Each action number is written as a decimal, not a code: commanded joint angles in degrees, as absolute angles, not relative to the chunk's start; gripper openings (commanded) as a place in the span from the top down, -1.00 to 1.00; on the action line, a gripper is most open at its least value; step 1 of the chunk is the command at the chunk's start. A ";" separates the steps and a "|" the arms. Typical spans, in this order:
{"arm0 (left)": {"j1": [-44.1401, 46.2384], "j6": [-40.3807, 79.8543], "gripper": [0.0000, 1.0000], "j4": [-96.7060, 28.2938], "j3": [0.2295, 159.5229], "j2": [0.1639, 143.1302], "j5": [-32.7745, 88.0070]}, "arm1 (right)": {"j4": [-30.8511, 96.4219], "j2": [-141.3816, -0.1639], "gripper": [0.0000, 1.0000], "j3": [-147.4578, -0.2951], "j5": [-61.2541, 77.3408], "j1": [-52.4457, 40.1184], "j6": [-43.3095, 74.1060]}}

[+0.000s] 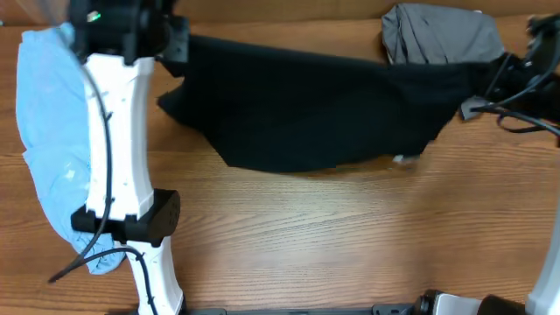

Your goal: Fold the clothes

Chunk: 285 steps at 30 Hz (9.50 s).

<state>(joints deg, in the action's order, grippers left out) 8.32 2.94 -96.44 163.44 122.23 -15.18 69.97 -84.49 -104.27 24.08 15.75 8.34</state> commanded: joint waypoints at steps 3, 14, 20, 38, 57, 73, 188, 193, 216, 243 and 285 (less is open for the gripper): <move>6.68 3.81 0.92 -96.79 171.54 115.22 -15.68 | 79.18 -81.30 0.92 -122.06 21.69 16.25 6.35; 6.61 3.88 0.92 -96.79 170.80 97.58 -16.53 | 91.94 -76.53 0.93 -136.70 18.41 16.25 4.19; 6.61 4.75 0.92 -96.79 166.65 93.06 -19.33 | 90.32 -76.09 0.92 -136.73 18.02 16.12 4.23; 0.64 5.32 0.92 -74.11 158.45 115.00 -18.31 | 56.58 -100.86 0.93 -136.73 18.92 4.71 3.05; -3.66 1.69 0.92 -66.11 158.71 118.76 -13.76 | 45.17 -104.68 0.93 -138.39 20.73 4.49 2.48; -6.13 1.67 0.92 -94.98 158.71 128.57 -9.56 | 74.02 -108.25 0.92 -136.84 20.64 4.45 0.91; -9.43 1.54 -0.80 -59.53 106.41 109.47 3.90 | 63.79 -98.43 -0.37 -108.77 15.92 -3.44 -1.78; -9.41 -0.91 -0.79 -58.41 116.27 121.75 4.12 | 64.01 -98.50 -0.37 -108.77 15.88 -4.75 -2.00; -9.34 -6.02 -0.56 -42.17 120.01 141.64 3.36 | 62.35 -104.44 -0.25 -108.71 15.51 -7.84 -1.93; -9.32 -1.50 0.92 -52.01 120.60 140.59 -4.12 | 44.91 -113.47 -0.08 -108.73 8.75 -7.88 0.21; -8.58 2.81 0.92 -63.18 124.77 133.03 -3.16 | 21.54 -141.21 0.59 -108.73 5.41 -7.88 4.16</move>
